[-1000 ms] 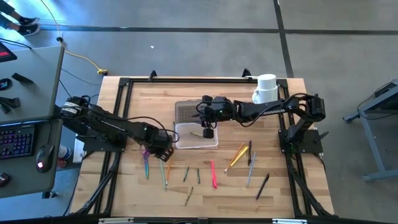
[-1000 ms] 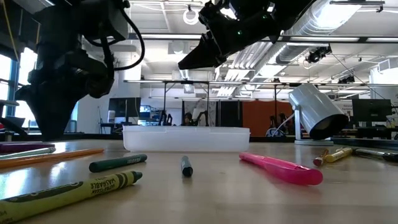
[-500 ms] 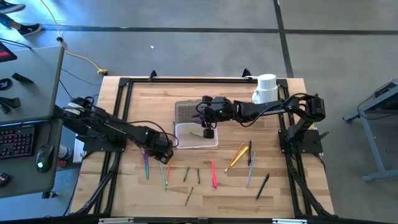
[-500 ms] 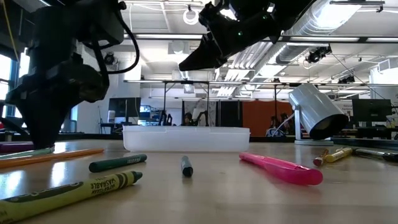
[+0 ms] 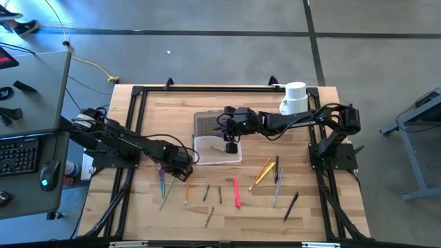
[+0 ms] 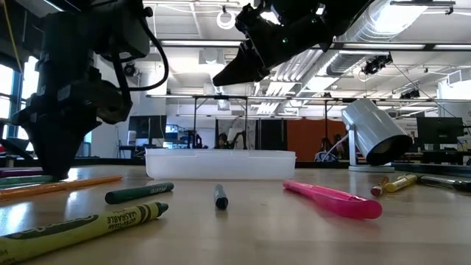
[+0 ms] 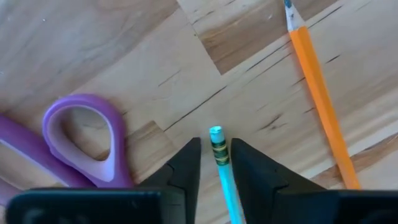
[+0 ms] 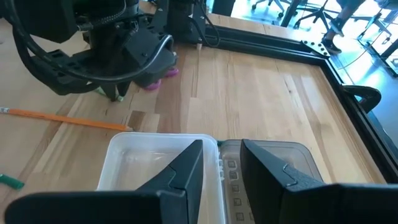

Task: Pick & place school supplies into a supply box
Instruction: Put the light blue pencil into the gray supply box

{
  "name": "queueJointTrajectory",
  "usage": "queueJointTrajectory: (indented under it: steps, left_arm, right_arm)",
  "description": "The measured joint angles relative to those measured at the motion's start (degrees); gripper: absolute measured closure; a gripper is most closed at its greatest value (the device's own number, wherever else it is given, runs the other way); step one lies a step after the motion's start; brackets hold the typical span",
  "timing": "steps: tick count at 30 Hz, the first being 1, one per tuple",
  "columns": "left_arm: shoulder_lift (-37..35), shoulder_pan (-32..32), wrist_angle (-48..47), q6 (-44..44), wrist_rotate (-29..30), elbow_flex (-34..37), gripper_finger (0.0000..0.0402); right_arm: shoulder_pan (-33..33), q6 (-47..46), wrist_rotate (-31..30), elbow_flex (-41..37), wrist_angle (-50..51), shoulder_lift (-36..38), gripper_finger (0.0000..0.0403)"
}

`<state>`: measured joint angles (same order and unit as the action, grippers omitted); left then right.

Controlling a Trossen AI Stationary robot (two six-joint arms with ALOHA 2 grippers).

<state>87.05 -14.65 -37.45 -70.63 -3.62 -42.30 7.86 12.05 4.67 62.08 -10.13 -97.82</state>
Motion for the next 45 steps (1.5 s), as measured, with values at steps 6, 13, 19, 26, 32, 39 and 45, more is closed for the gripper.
queueJointTrajectory:
  steps: [6, 13, 19, 26, 32, 39, 45]
  left_arm:
    - [0.0, -0.1, -0.3, 1.9, 2.9, 0.1, 0.0356]
    - [0.1, 0.0, 4.9, 9.4, 9.0, -0.1, 0.0378]
    - [0.4, 0.0, 6.1, 14.7, 10.3, -2.3, 0.0355]
    - [0.3, 0.0, 5.7, 16.2, 8.5, -3.6, 0.0385]
    - [-0.2, 0.0, 4.3, 20.2, 6.7, -3.7, 0.0315]
    - [-0.3, 0.0, -2.4, 20.6, -1.5, -6.3, 0.0256]
    - [-0.3, -0.3, -8.8, 19.6, -1.6, -8.7, 0.0266]
  right_arm:
    - [0.0, 0.0, 0.0, 0.0, 0.0, 0.0, 0.0311]
    - [0.0, 0.0, 0.0, 0.0, 0.0, 0.0, 0.0311]
    - [0.0, 0.0, 0.0, 0.0, 0.0, 0.0, 0.0311]
    - [0.0, 0.0, 0.0, 0.0, 0.1, 0.0, 0.0311]
    - [0.0, 0.0, 0.0, 0.0, 0.1, 0.0, 0.0311]
    - [0.0, -1.2, 0.0, 0.0, 0.1, 0.0, 0.0311]
    - [0.0, -1.5, 0.0, 0.0, 0.9, 0.0, 0.0311]
